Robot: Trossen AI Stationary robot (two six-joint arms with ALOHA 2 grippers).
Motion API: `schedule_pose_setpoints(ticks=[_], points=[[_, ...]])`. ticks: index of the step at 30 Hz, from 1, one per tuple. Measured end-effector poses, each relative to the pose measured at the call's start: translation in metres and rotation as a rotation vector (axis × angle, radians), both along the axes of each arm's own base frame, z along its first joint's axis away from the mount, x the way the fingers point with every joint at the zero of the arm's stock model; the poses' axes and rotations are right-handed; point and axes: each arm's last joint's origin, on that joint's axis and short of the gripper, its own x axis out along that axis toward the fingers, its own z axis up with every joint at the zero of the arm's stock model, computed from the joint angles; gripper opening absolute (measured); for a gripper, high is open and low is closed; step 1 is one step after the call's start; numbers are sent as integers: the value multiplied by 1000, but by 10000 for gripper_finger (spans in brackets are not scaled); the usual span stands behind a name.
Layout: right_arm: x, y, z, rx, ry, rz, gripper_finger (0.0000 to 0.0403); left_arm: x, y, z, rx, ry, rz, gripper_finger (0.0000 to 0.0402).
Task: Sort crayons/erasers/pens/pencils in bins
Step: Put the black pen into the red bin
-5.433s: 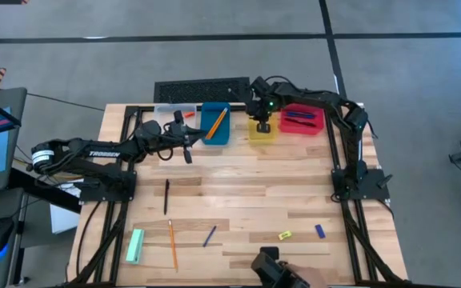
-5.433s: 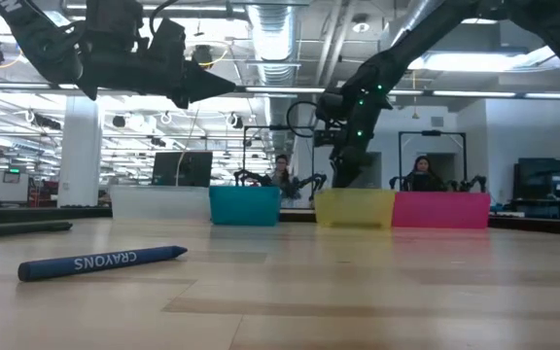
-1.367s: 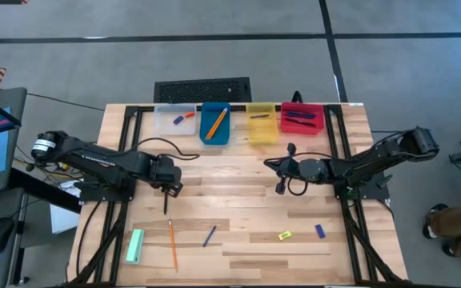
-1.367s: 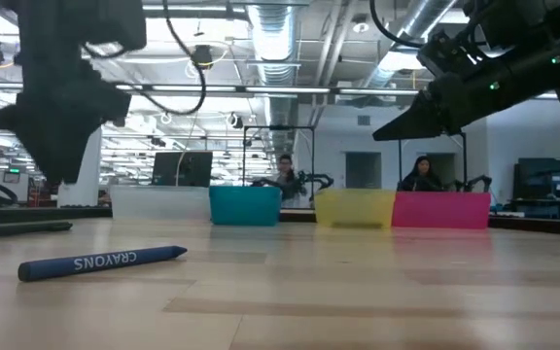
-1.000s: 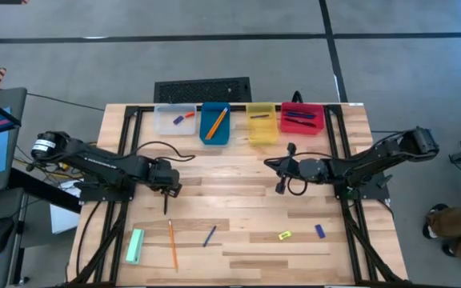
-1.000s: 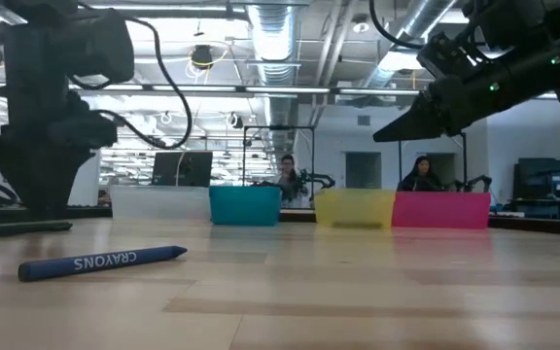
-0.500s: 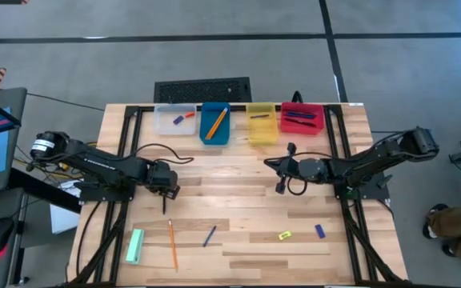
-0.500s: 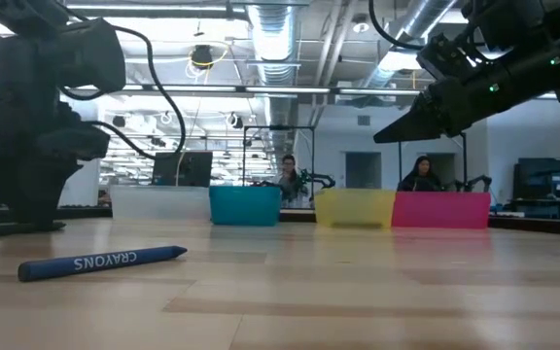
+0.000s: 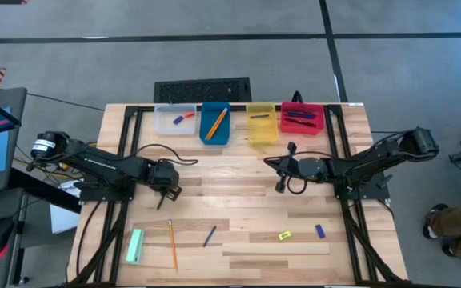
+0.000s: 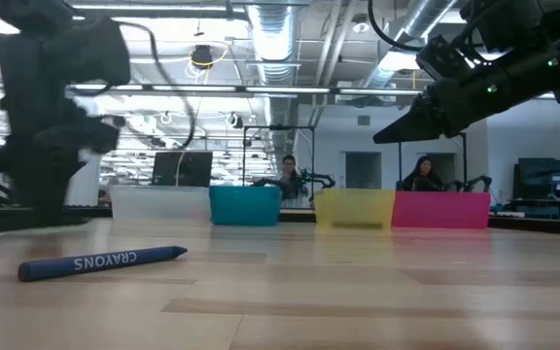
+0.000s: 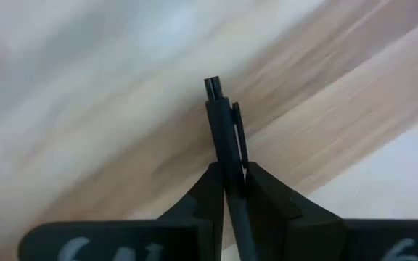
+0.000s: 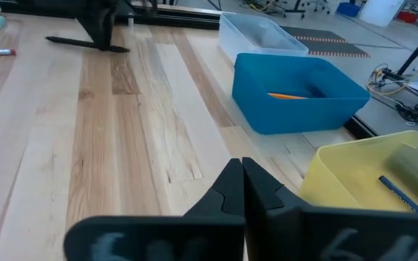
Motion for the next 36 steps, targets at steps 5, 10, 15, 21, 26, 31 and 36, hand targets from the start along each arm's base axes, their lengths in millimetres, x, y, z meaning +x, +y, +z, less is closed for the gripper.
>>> schedule_pose_setpoints(ticks=[5, 10, 15, 21, 26, 31, 36], points=[[0, 0, 0, 1, -1, 0, 4, 18, 0, 13, 100, -210, -134, 32], [0, -1, 0, 22, -11, -11, 4, 43, 10, 28, 302, -455, -217, 31], [3, -9, 1, 138, -61, 33, 6, 66, 25, 50, 500, -712, -321, 30], [21, -20, 1, 295, -238, 133, 10, 89, 42, 58, 573, -962, -453, 30], [43, -26, 2, 371, -304, 181, 55, 109, 53, 50, 588, -1151, -516, 30], [70, -27, 7, 421, -323, 182, 120, 122, 63, 49, 606, -1277, -545, 30], [85, -29, 13, 426, -347, 181, 187, 133, 68, 51, 599, -1302, -577, 30]])
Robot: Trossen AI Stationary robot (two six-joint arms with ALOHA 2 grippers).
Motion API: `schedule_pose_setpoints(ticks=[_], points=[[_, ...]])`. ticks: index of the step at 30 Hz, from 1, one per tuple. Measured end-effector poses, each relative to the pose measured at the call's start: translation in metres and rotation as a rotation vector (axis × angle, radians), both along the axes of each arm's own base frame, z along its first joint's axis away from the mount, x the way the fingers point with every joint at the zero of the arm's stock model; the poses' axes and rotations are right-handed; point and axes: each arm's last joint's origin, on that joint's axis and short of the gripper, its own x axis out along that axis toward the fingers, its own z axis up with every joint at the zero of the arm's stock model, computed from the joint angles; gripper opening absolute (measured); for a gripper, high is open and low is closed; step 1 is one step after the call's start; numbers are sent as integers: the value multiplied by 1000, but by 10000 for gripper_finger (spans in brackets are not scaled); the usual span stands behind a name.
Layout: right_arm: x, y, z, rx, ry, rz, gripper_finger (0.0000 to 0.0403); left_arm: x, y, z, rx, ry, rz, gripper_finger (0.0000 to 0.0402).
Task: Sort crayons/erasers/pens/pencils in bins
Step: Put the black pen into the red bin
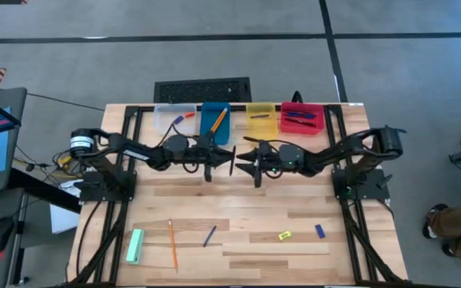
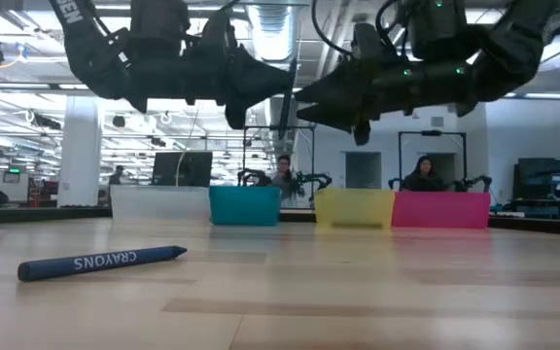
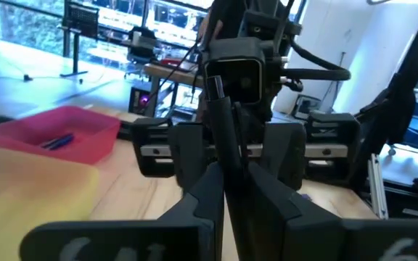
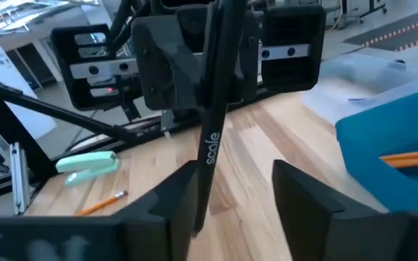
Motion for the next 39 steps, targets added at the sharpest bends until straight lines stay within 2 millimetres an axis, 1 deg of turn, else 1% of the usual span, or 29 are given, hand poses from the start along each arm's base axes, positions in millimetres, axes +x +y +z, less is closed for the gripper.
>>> schedule_pose_setpoints(ticks=[3, 5, 8, 10, 13, 15, 22, 25, 28, 33, 35, 39], points=[[4, -1, 4, -1, -20, -3, 213, 3, 0, 4, 23, -14, -3, 30], [6, -2, 5, -2, -20, -6, 222, 4, 1, 7, 34, -22, -6, 30], [13, -4, 11, -12, -48, -8, 223, 6, 1, 10, 36, -26, -6, 30], [14, -4, 11, -24, -38, -7, 218, 7, 1, 10, 36, -26, -6, 30], [17, -4, 15, -41, -51, -7, 198, 7, 1, 10, 40, -28, -5, 30], [16, -4, 14, -46, -47, -7, 175, 7, 1, 9, 42, -26, -3, 30], [16, -4, 16, -80, -60, -4, 59, 7, 2, 9, 49, -29, 4, 28], [16, -4, 16, -82, -63, -5, 26, 7, 2, 10, 54, -30, 9, 29], [16, -4, 16, -84, -62, -5, 21, 7, 2, 10, 54, -30, 10, 29], [16, -4, 16, -85, -61, -4, 48, 7, 1, 10, 33, -31, 4, 32], [16, -4, 16, -87, -59, -4, 47, 7, 2, 10, 24, -31, 4, 41], [16, -4, 15, -112, -48, -4, 27, 6, 4, 11, 19, -32, -9, 73]])
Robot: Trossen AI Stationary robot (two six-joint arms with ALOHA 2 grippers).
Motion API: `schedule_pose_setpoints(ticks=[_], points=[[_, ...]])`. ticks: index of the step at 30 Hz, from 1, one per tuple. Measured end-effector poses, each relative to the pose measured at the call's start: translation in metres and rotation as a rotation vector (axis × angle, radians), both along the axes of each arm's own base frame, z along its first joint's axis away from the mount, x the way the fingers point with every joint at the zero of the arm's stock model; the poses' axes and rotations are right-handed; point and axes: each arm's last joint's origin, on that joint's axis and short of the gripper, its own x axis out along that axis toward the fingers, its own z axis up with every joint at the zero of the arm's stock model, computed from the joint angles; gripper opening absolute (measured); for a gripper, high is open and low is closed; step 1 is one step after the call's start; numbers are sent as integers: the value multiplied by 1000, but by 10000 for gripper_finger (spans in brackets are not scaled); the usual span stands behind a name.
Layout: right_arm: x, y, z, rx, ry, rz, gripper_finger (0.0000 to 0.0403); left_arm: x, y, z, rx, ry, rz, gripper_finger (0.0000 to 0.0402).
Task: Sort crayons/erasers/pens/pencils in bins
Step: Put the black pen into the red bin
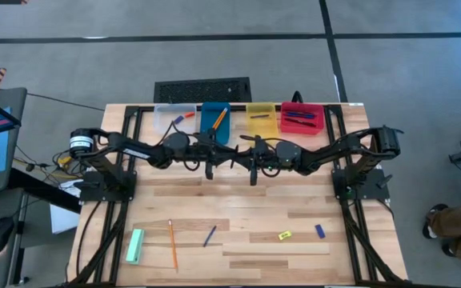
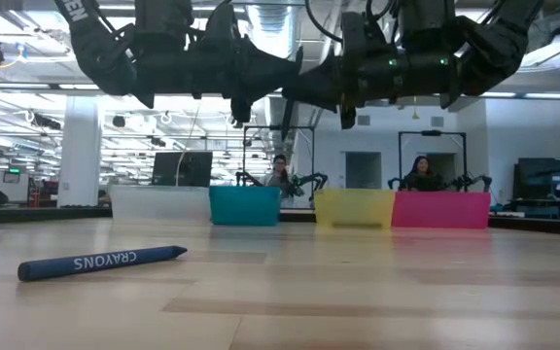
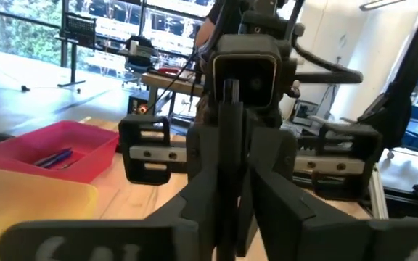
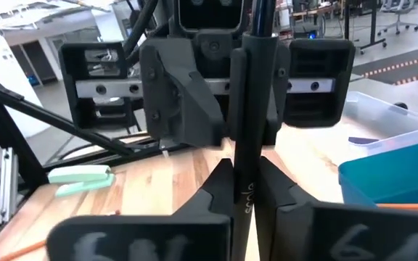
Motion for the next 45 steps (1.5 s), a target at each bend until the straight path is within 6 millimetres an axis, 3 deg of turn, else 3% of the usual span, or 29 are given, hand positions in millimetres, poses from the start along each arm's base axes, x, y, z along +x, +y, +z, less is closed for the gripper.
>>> schedule_pose_setpoints(ticks=[7, 13, 17, 21, 26, 31, 38, 45], points=[[0, -2, -3, -17, 33, -6, 33, -4, 0, 9, 38, -16, -25, 123], [-5, -7, 2, -75, 81, -24, 28, -11, -2, 13, 92, 50, -30, 132], [-22, -18, 17, -149, 195, -61, 30, -21, -3, 17, 127, 41, -17, 128], [-52, -33, 32, -257, 405, -154, 29, -32, -4, 15, 131, 43, 28, 124], [-88, -67, 48, -369, 782, -325, 24, -40, -4, 4, 135, 87, 96, 118], [-116, -109, 49, -405, 1092, -378, 25, -43, -4, 0, 144, 97, 117, 112], [-138, -166, 26, -414, 1366, -356, 26, -43, -4, -1, 162, 101, 121, 101], [-145, -207, -3, -334, 1565, -277, 24, -43, -4, -2, 170, 119, 121, 92]])
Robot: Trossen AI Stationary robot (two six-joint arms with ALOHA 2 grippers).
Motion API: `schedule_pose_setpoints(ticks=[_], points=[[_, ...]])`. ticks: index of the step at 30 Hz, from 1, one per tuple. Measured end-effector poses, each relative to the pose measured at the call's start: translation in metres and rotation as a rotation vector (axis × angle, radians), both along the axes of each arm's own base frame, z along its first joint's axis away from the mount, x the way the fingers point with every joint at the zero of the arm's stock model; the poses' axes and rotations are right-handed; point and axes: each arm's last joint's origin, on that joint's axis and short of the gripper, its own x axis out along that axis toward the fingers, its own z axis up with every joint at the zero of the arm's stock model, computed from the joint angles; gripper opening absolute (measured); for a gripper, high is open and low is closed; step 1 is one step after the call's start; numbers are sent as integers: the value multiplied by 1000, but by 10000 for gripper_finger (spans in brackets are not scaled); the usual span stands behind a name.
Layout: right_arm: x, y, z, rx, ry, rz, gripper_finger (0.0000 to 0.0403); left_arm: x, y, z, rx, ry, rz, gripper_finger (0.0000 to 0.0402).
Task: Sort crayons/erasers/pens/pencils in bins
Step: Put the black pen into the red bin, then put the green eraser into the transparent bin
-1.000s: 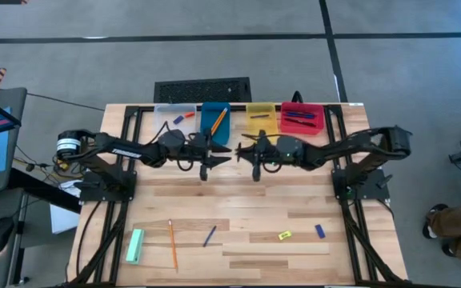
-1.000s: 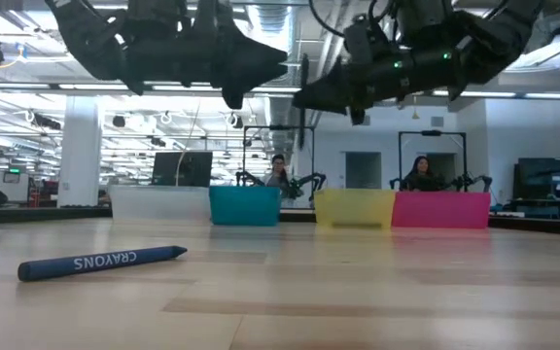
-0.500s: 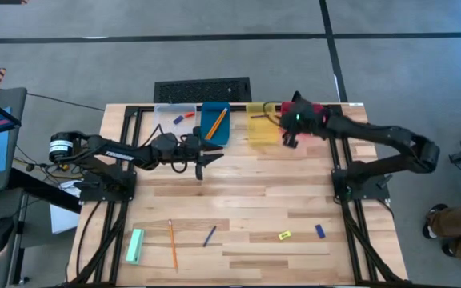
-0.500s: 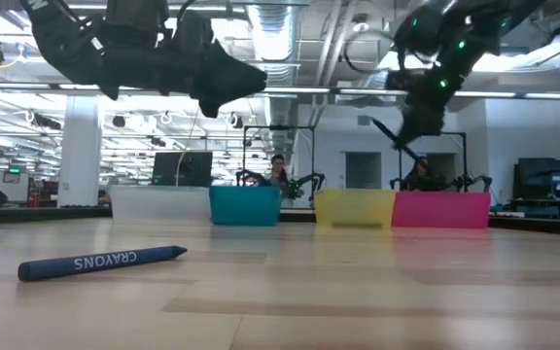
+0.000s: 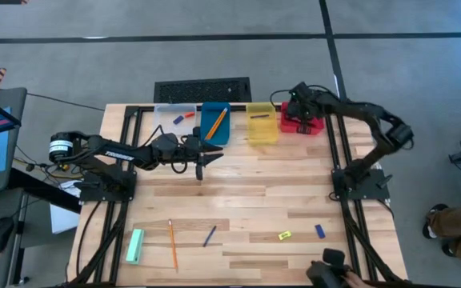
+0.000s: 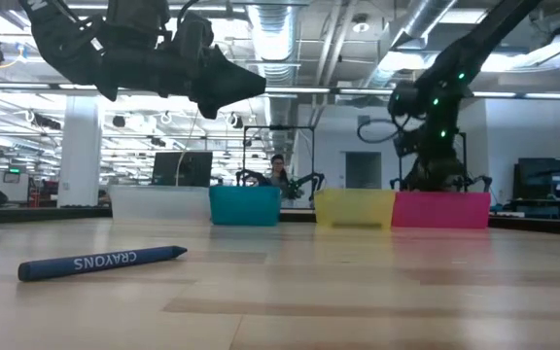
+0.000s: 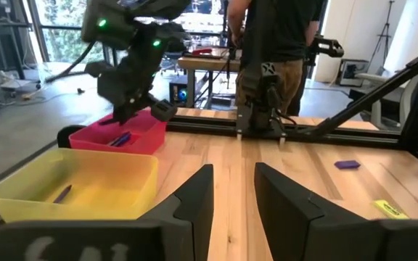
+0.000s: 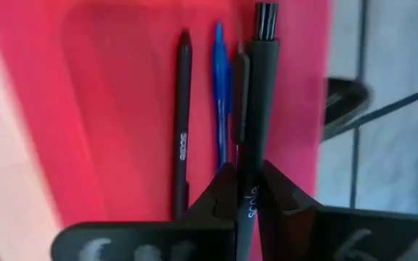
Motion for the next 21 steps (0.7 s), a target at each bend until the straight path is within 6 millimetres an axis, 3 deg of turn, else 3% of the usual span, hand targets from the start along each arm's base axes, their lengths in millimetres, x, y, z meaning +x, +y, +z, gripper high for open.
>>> schedule_pose_setpoints(ticks=[8, 21], points=[[2, -20, -22, 159, 128, -108, 28, 0, 0, 0, 0, 1, 0, 87], [7, -19, -23, 149, 121, -106, 99, 0, 0, -1, 7, 13, 7, 87]])
